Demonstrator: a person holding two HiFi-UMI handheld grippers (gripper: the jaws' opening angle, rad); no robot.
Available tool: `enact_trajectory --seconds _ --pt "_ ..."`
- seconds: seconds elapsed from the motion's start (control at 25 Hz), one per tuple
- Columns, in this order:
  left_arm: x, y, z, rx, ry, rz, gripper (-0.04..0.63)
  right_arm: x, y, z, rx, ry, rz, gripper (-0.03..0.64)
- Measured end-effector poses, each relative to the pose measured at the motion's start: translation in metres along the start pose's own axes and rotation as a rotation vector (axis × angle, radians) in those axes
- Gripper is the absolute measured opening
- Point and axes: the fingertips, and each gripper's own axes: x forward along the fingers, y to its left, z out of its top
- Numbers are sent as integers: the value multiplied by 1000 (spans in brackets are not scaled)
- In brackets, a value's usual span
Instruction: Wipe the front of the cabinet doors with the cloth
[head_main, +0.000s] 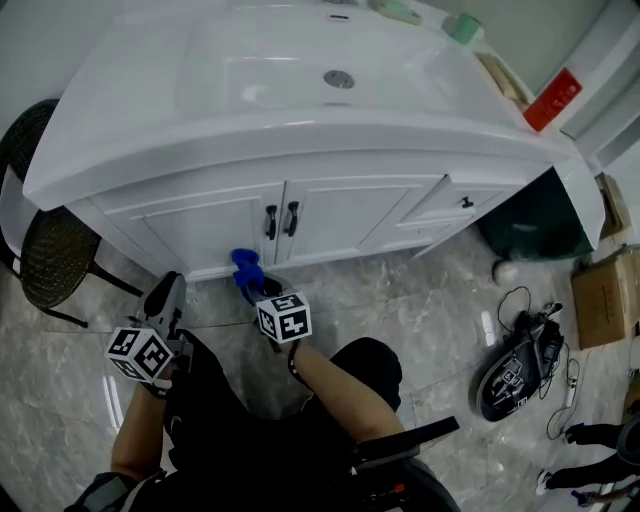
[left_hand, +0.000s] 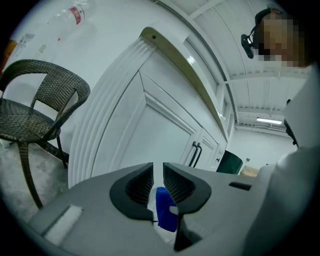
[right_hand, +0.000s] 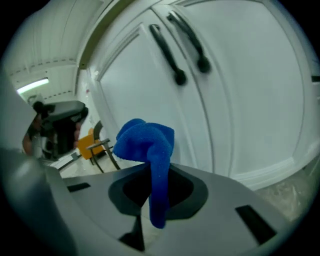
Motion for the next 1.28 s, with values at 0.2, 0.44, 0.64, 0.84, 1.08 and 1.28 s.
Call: enact_trajectory --seconds 0.2,0.44,0.64,0.84,1.08,1.28 --pt "-28 15 14 43 -22 54 63 -46 75 70 62 -148 252 52" --pt "-72 31 30 63 -65 147 63 -100 92 162 -67 -337 348 52" --pt "-82 24 37 53 -88 163 63 -134 67 212 -68 -417 290 52" --pt "-68 15 33 69 -75 110 63 -140 33 231 -126 -390 209 52" --pt "-50 1 27 86 -58 47 63 -160 -24 240 -130 -367 61 52" --pt "-30 -19 27 61 -53 -13 63 -196 -86 241 -87 -388 -96 52"
